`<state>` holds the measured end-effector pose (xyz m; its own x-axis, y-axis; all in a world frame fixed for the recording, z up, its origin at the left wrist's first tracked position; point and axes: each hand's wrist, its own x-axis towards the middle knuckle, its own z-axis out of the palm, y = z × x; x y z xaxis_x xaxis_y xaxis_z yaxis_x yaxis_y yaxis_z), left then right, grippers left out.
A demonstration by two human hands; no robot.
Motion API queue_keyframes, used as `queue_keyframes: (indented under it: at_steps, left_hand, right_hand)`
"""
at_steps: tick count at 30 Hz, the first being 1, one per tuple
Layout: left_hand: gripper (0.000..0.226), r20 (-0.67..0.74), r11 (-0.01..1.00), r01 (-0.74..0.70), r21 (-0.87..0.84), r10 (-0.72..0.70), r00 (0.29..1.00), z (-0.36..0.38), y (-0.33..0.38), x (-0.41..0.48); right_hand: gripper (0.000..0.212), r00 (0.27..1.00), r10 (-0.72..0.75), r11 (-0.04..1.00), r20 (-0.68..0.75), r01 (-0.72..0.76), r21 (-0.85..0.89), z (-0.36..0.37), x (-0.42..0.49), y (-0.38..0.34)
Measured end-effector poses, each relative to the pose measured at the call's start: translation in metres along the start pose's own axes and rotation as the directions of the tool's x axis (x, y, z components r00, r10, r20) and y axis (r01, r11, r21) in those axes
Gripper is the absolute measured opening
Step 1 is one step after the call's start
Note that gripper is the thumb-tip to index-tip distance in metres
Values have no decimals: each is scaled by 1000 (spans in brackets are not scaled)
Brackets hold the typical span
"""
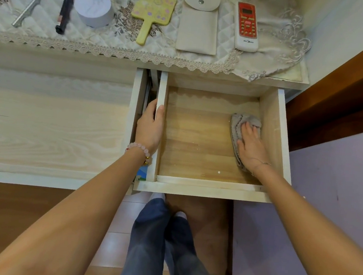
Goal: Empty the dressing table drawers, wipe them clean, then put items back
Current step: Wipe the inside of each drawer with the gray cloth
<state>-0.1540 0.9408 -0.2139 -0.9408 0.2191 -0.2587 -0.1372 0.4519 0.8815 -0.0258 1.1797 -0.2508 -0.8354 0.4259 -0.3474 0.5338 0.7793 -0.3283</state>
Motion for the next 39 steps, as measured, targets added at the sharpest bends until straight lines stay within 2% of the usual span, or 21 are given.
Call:
queue_keyframes:
  at_steps: [5,10,16,18,22,24,28,33,39]
  left_hand:
    - [41,3,1000,-8,-6,8,1000,0,-1,0]
    - [41,14,1000,-7,-13,7,1000,-1,-2,0]
    - [43,7,1000,-5,28,5,1000,-1,1,-2]
    - [42,26,996,-22,83,20,999,-2,2,-2]
    - [37,116,975,-45,218,20,993,-12,15,0]
    - [36,110,954,-96,283,66,992,-20,23,-4]
    - [40,120,831,-328,449,308,944,-39,45,-32]
    - [37,223,612,-538,580,515,828,-64,69,-73]
    - [45,318,384,-590,710,572,756,-85,89,-111]
  right_hand:
    - [74,999,-16,998,-36,14,-59,9,1,1]
    - [65,996,-29,999,-86,27,-25,5,-2,-3]
    - [56,976,-43,994,-212,19,-112,5,-5,-12]
    - [53,971,-20,998,-238,7,-59,1,-8,-16]
    - [47,962,78,986,-261,-36,162,-19,-18,-27]
    - [47,950,118,967,-289,-43,252,-29,-26,-33]
    - [49,944,135,914,-300,-2,405,-44,-48,-49]
    - [49,941,260,735,-216,-48,677,-68,-83,-73]
    - [34,952,254,540,-172,8,842,-93,-120,-98]
